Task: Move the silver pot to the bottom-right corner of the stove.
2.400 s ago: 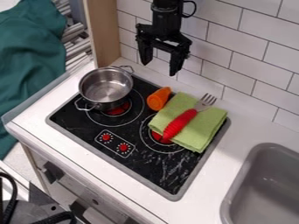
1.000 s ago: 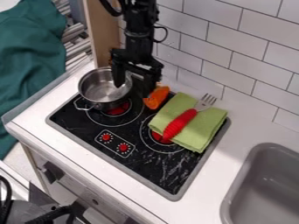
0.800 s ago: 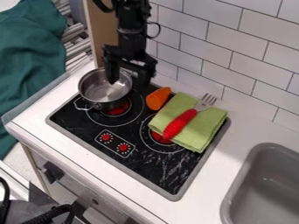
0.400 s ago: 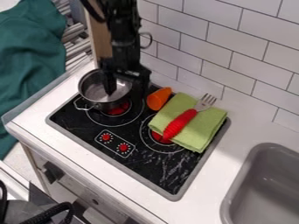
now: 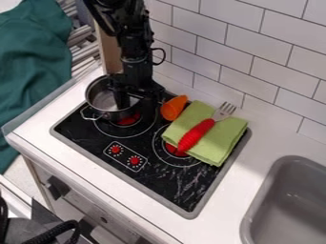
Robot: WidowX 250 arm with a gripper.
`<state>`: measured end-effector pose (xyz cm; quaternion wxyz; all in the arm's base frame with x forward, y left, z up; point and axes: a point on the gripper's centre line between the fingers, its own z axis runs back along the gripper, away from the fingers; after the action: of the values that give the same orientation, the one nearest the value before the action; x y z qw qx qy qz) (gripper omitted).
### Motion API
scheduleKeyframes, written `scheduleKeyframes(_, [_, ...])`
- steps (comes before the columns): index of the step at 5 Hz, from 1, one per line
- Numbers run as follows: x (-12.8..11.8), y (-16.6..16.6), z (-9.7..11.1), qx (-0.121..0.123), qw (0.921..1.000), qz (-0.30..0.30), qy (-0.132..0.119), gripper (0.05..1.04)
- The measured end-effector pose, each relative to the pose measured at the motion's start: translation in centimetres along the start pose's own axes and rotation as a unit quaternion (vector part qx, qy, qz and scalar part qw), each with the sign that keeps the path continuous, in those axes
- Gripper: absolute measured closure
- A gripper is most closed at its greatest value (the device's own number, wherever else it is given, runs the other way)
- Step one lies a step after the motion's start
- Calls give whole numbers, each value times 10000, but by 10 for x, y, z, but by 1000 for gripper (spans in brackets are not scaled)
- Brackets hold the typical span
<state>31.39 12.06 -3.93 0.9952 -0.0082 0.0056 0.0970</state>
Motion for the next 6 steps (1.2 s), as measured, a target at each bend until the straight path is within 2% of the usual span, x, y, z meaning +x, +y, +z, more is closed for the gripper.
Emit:
scheduleKeyframes(1, [-3,-1,0,138,9999,-25,-23,736])
scheduleKeyframes(2, [2,1,11,282,9994,-10,-213,940])
scheduleKeyframes(3, [3,1,26,370,9986,-12,-389,1022])
scheduleKeyframes(4, [3,-5,58,557,9966,19,-602,1027])
scheduleKeyframes(5, [-10,-28,80,675,9944,-181,-791,1027])
scheduleKeyframes(6, [-29,-49,82,638,9940,-388,-801,1027])
